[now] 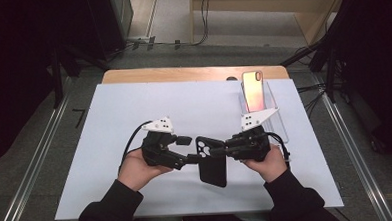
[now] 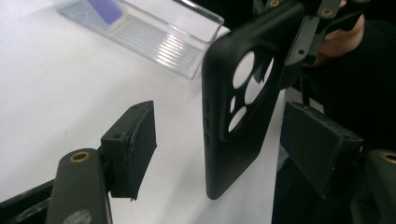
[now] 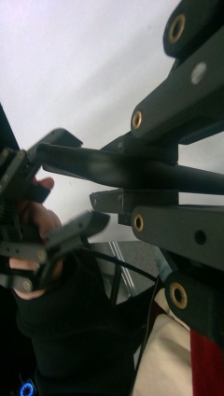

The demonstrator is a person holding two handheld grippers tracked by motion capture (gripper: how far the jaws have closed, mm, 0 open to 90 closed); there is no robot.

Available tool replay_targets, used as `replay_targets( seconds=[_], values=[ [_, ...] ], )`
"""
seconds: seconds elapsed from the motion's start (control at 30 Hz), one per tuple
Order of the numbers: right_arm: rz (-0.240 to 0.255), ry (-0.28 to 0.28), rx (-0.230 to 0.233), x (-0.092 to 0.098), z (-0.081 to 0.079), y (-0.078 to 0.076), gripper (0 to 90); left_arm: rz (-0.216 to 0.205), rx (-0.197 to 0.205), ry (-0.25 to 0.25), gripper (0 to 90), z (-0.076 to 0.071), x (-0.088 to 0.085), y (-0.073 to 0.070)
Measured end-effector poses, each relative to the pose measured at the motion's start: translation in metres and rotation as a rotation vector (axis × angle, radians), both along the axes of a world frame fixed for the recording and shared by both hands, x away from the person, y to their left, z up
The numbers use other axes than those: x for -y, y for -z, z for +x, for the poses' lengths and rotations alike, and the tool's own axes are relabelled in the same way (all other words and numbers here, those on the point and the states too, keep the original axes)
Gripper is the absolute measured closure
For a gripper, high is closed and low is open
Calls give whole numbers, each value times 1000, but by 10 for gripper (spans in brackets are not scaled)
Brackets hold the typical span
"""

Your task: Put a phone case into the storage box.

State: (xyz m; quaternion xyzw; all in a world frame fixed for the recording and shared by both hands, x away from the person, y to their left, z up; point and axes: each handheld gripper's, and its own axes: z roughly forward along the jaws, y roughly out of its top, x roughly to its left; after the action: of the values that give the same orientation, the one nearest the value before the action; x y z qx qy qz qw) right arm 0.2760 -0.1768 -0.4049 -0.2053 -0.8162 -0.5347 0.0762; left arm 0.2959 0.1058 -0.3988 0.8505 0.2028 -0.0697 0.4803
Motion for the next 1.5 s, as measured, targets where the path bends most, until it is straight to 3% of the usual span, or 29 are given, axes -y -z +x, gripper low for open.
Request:
replay_targets(
  seconds=[0.2,0.63,0.93,1.1,1.5],
  values=[
    [-6,-56,12,-6,-2,1,780,-22,-12,32,303,4,-7,0],
    [-15,-138,10,-14,-1,6,781,-59,-42,120,548,8,-9,5],
    [-15,-128,18,-15,1,7,781,-69,-15,144,700,5,-10,4],
    [-7,-131,21,-14,1,7,780,-74,-4,162,720,4,-11,4],
    [-10,-111,15,-12,3,9,754,-56,-26,176,771,2,-11,2]
  ],
)
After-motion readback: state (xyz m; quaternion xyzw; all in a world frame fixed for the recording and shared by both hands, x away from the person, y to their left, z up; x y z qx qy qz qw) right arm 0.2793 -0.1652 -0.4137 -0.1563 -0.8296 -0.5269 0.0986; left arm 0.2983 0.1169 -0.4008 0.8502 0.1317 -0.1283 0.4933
